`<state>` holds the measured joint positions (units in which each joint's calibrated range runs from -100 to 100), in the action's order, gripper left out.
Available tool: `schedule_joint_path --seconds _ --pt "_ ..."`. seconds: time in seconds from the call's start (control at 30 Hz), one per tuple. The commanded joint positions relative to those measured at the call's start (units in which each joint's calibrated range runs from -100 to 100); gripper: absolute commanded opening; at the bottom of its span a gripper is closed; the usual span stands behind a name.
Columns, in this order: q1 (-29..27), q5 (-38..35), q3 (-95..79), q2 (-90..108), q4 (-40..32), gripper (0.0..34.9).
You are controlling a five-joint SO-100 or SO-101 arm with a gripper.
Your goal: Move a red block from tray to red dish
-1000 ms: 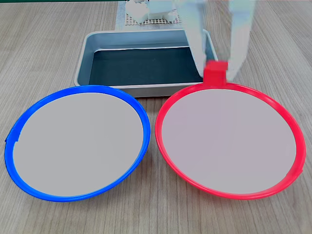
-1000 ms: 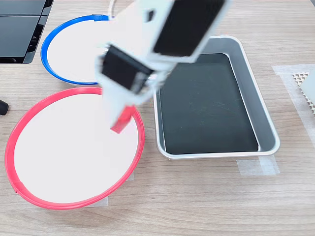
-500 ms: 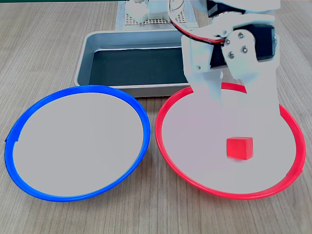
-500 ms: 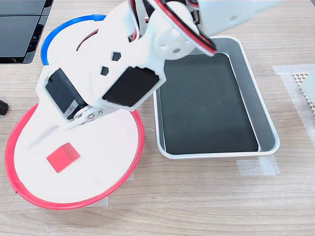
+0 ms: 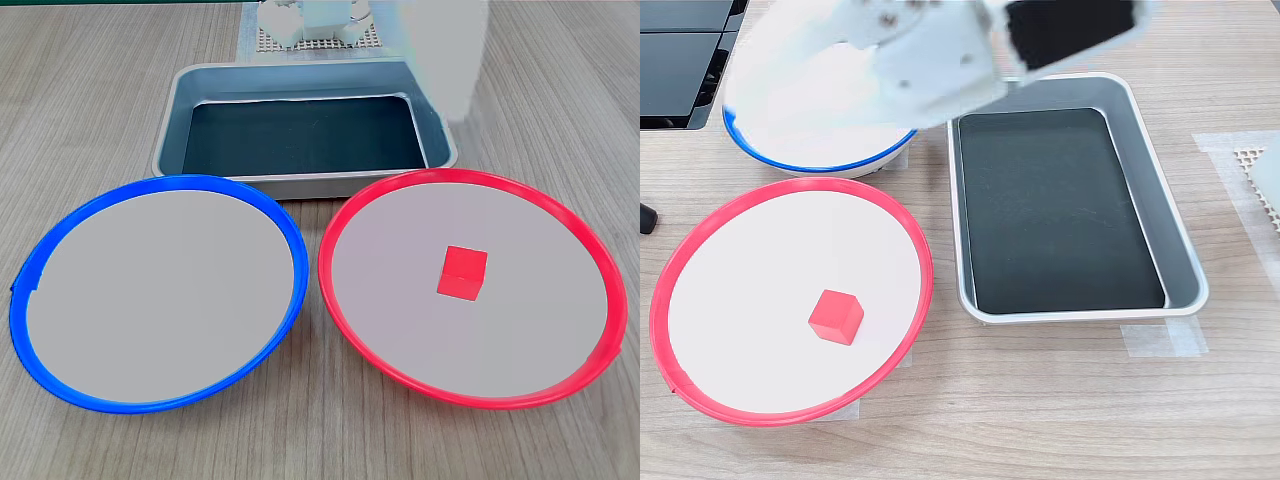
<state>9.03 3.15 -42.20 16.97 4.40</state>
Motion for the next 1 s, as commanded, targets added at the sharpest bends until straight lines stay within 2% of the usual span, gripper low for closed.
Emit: schedule_joint_path --seconds 0.0,0.17,0.33,0.47,0.7,0.97 --pt "-1.54 3.47 -15.56 22.82 2.65 0.0" --pt "-5.12 0.34 -37.05 51.39 14.54 0.0" --pt "-7.38 -1.76 -52.52 71.27 23.12 0.0" --pt "-8.51 -2.49 -57.8 77.66 26.84 0.0" --pt "-9.83 -2.39 -57.8 82.1 39.38 0.0" --pt "-12.09 -2.44 -57.8 82.1 42.93 0.2"
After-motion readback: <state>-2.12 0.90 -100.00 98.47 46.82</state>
